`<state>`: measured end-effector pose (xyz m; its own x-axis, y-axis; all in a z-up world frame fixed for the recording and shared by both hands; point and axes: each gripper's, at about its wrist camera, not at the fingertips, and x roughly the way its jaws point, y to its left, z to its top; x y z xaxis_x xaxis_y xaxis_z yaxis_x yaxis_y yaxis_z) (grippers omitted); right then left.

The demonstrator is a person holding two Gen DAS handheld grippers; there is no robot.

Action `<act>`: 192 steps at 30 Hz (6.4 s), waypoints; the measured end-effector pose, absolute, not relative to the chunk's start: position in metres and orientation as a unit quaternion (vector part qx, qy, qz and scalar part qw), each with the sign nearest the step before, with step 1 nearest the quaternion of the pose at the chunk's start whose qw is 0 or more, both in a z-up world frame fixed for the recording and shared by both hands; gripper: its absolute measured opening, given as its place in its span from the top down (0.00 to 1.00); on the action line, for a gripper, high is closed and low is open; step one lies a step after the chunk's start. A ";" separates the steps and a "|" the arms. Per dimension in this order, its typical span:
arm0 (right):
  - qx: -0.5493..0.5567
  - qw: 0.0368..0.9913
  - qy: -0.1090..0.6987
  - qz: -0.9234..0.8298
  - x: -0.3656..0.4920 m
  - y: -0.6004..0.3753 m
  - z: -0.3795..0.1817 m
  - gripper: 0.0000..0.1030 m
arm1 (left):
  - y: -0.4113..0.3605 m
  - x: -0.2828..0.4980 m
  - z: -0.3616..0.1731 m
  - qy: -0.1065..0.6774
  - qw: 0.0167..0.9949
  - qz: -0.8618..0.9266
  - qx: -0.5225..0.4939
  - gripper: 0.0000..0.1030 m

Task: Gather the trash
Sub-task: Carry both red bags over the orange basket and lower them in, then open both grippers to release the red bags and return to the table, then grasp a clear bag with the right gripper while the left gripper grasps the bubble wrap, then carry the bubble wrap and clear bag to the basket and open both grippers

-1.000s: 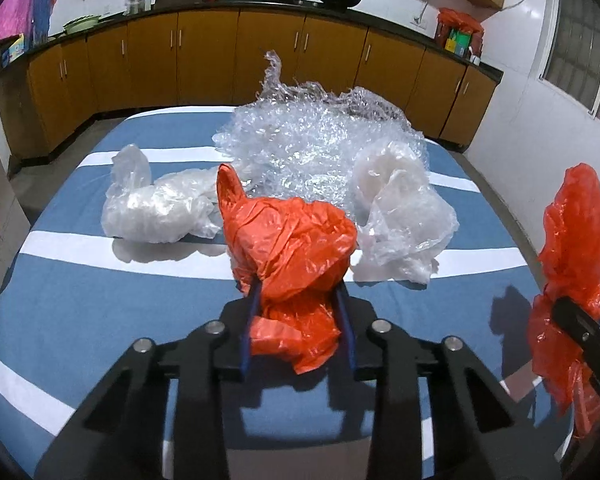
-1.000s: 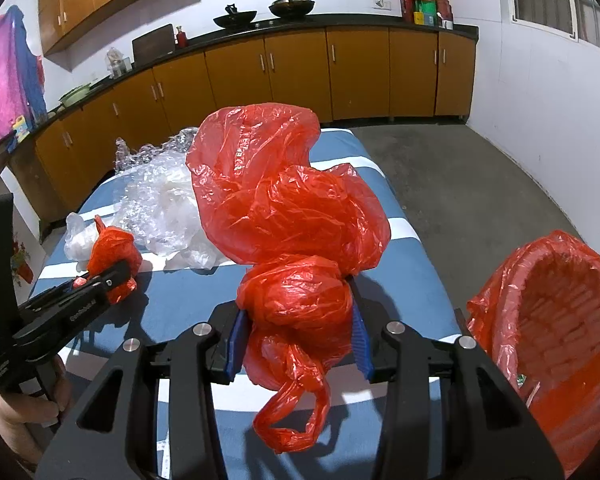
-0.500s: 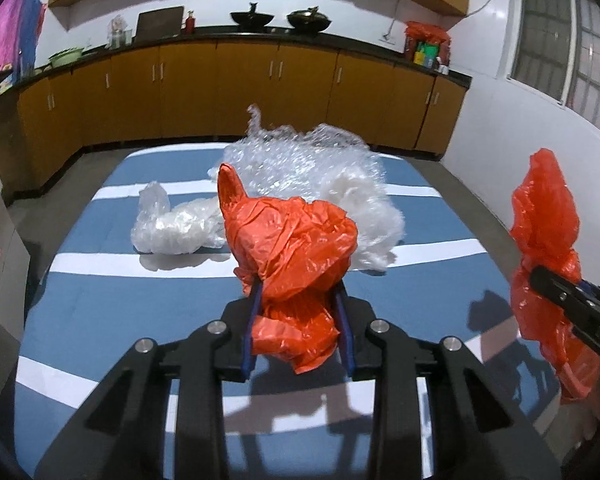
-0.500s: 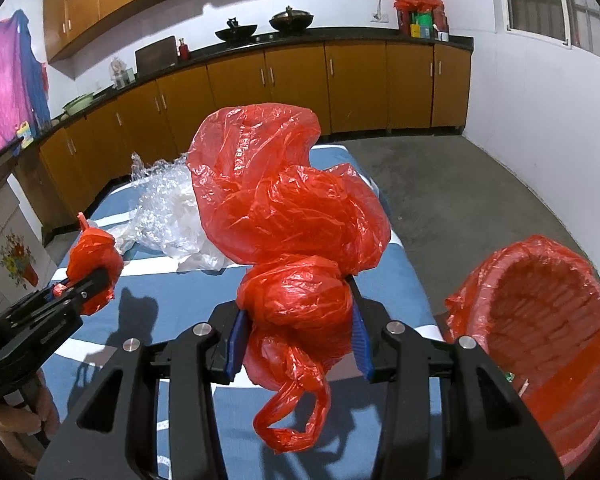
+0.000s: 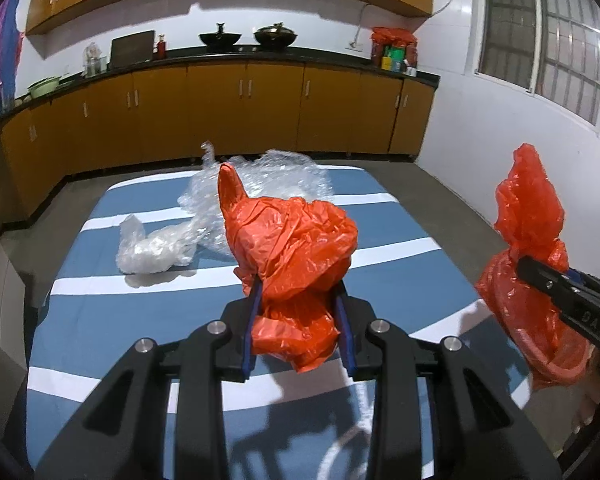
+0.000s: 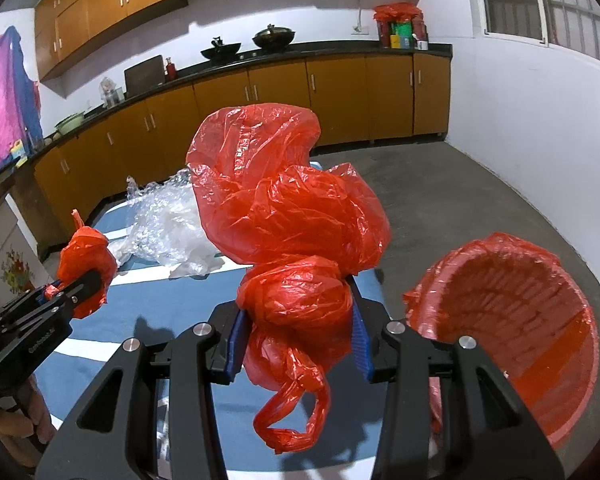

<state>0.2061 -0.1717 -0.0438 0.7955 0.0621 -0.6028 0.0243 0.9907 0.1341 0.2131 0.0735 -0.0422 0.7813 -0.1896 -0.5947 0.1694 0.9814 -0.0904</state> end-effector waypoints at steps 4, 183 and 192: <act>0.073 0.946 0.317 -0.006 0.196 -0.185 -0.042 0.58 | 0.059 0.206 -0.036 0.312 0.942 -0.120 -0.012 0.68; 0.061 0.940 0.329 0.071 0.265 -0.161 -0.065 0.86 | 0.071 0.300 -0.078 0.320 0.944 -0.080 -0.025 0.96; 0.072 0.948 0.307 0.041 0.237 -0.188 -0.048 0.86 | 0.058 0.272 -0.054 0.299 0.949 -0.102 -0.023 0.96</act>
<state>0.2367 -0.1876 -0.0485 0.8075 0.1231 -0.5769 -0.0340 0.9861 0.1628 0.2721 0.0576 -0.0535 0.8007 -0.2077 -0.5620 0.1803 0.9780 -0.1046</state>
